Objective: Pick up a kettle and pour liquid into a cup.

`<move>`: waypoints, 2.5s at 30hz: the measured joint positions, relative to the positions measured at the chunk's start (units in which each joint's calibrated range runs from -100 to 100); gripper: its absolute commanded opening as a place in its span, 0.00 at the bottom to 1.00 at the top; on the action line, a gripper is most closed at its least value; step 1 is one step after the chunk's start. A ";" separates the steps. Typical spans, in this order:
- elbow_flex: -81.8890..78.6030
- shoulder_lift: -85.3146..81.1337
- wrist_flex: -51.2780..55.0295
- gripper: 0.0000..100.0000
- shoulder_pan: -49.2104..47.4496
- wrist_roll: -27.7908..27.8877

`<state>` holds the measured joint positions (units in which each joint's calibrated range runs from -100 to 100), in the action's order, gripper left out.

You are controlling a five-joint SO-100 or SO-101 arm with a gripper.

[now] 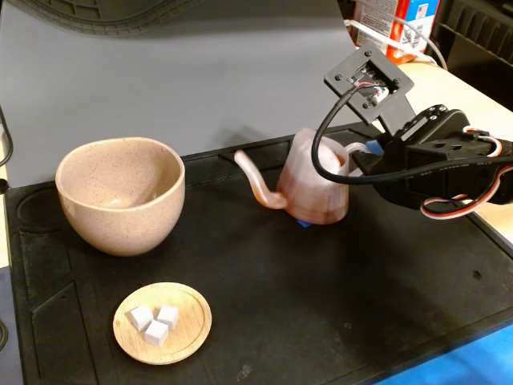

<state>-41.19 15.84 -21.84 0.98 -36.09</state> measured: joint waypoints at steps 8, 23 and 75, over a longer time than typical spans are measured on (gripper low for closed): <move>0.88 1.46 -0.26 0.01 0.53 0.16; 2.82 2.57 -0.18 0.01 0.60 0.16; 2.53 -22.52 19.17 0.01 -3.48 -2.99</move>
<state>-38.66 -6.68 -2.67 -2.49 -39.08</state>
